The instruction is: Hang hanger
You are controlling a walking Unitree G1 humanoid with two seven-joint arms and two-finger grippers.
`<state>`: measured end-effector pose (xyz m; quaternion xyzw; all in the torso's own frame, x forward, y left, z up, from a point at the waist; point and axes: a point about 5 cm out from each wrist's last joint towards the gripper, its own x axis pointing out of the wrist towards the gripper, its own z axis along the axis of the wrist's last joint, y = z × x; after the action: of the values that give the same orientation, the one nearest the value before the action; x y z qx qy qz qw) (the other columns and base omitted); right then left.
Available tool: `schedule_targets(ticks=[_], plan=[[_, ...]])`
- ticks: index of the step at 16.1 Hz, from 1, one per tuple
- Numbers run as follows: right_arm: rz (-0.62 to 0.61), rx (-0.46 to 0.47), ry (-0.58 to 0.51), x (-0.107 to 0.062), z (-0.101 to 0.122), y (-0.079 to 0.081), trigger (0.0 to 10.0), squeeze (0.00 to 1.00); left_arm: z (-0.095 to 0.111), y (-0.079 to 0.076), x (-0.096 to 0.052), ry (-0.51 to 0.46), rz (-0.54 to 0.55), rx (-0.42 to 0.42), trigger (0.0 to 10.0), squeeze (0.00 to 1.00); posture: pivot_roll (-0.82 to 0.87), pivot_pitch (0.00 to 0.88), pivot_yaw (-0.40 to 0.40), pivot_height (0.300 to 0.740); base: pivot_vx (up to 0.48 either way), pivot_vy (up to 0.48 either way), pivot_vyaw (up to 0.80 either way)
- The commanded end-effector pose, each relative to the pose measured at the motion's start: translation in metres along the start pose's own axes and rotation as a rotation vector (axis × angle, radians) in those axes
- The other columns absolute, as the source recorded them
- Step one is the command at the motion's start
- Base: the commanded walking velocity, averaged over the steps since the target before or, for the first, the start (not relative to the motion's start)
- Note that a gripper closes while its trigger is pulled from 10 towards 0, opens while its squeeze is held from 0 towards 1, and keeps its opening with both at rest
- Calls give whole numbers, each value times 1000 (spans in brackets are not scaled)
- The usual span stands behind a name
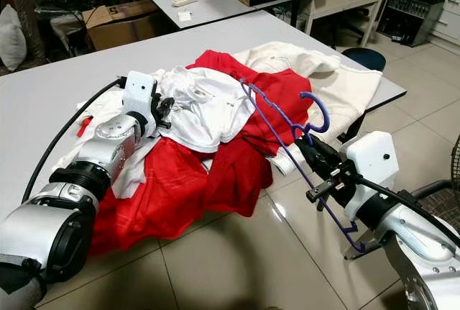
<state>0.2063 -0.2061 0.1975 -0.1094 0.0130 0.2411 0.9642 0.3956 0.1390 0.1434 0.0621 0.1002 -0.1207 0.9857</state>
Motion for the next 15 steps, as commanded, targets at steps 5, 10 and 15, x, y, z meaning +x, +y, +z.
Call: schedule_targets(ticks=[5,10,15], plan=[[-3,-25,-18,-1,4,4,10000,0,4,2,1,-1,-8,-12,0,0,-194,0,130,740,0,0,0],[-37,-39,-18,-1,3,1,10000,0,29,17,1,-112,42,-90,0,0,-189,0,128,740,0,0,0],[-74,-34,-41,4,2,-2,10000,0,133,77,-23,-493,184,-150,0,0,-163,0,127,740,0,0,0]])
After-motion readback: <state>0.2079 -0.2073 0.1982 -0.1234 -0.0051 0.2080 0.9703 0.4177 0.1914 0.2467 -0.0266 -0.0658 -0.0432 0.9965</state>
